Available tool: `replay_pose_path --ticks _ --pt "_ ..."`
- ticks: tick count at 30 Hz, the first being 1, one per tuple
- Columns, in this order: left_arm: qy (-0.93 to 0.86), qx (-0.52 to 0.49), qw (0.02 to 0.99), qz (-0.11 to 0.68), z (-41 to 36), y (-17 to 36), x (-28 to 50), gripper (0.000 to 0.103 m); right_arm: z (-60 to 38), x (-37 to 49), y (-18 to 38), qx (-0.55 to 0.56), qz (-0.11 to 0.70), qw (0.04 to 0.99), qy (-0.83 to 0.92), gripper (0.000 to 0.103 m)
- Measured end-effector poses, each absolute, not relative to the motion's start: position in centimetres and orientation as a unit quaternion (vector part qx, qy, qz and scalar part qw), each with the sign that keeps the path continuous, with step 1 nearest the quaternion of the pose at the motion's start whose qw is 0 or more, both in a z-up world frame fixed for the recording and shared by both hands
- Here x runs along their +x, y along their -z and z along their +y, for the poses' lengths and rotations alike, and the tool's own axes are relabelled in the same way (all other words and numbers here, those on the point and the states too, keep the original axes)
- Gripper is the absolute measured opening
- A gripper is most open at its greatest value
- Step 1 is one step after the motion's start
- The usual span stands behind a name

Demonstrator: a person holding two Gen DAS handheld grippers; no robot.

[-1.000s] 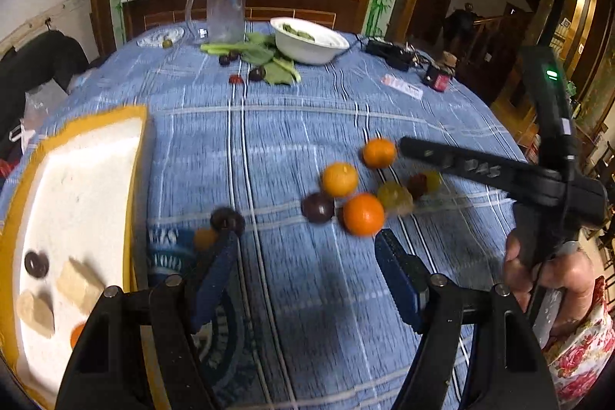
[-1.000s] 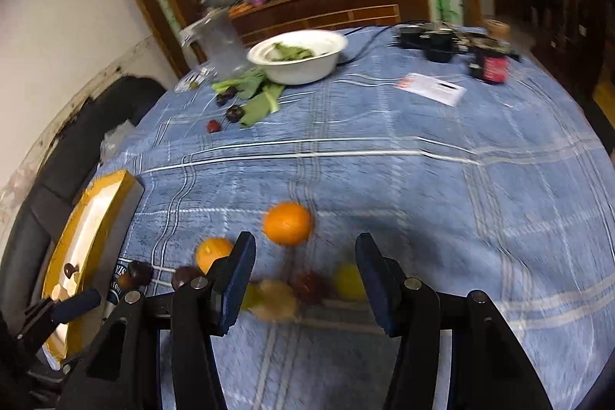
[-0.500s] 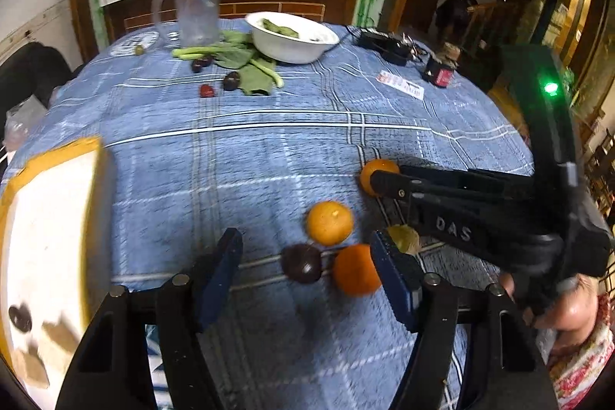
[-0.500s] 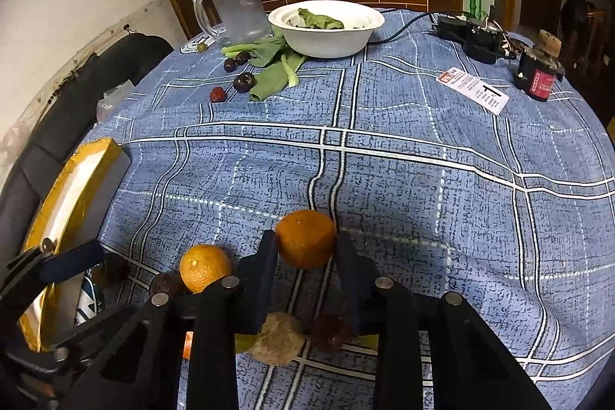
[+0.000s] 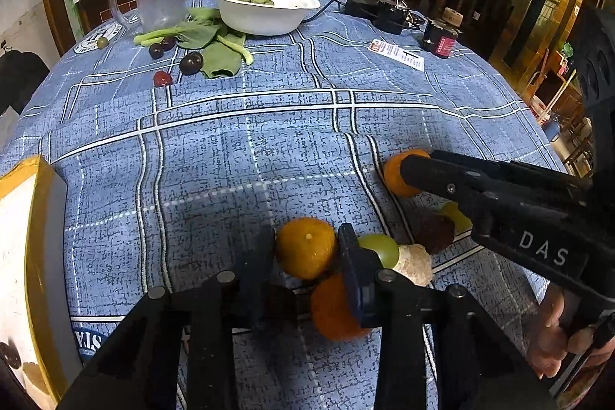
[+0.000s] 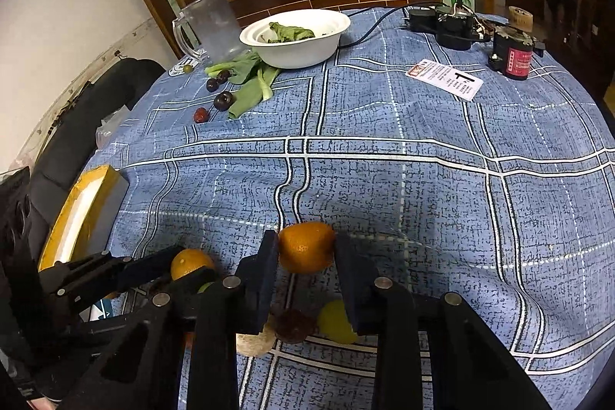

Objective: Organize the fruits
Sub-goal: 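Carry the orange into the tray and open the left tool while the right tool carries its orange over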

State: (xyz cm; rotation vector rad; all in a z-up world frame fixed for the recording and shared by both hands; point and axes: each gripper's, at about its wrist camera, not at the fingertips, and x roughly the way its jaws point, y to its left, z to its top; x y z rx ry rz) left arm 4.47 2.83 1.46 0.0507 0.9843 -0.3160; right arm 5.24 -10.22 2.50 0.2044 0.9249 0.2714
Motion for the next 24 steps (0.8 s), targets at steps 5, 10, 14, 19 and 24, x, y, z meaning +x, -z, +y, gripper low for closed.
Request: replay_pose_path --ticks 5,10,14,19,24 --pt "0.139 0.023 0.879 0.455 3.3 -2.1 3.2 0.03 -10.1 4.9 -2.7 0.103 0.437 0.884 -0.132 0.03" --pt "0.129 -0.031 0.89 0.436 6.7 -4.3 0.6 0.03 -10.2 4.4 -3.3 0.114 0.421 0.889 -0.138 0.022" --pt "0.1 -0.08 0.897 0.424 11.5 -5.8 -2.0 0.031 -9.5 3.9 -4.0 0.105 0.409 0.894 -0.151 0.022" --pt "0.052 -0.137 0.903 0.404 18.0 -6.8 -5.3 0.031 -9.1 4.0 -3.7 0.089 0.407 0.896 -0.15 0.027" --pt "0.032 -0.171 0.906 0.386 21.3 -7.3 -7.6 0.031 -7.7 4.0 -3.0 0.032 0.41 0.905 -0.107 0.044"
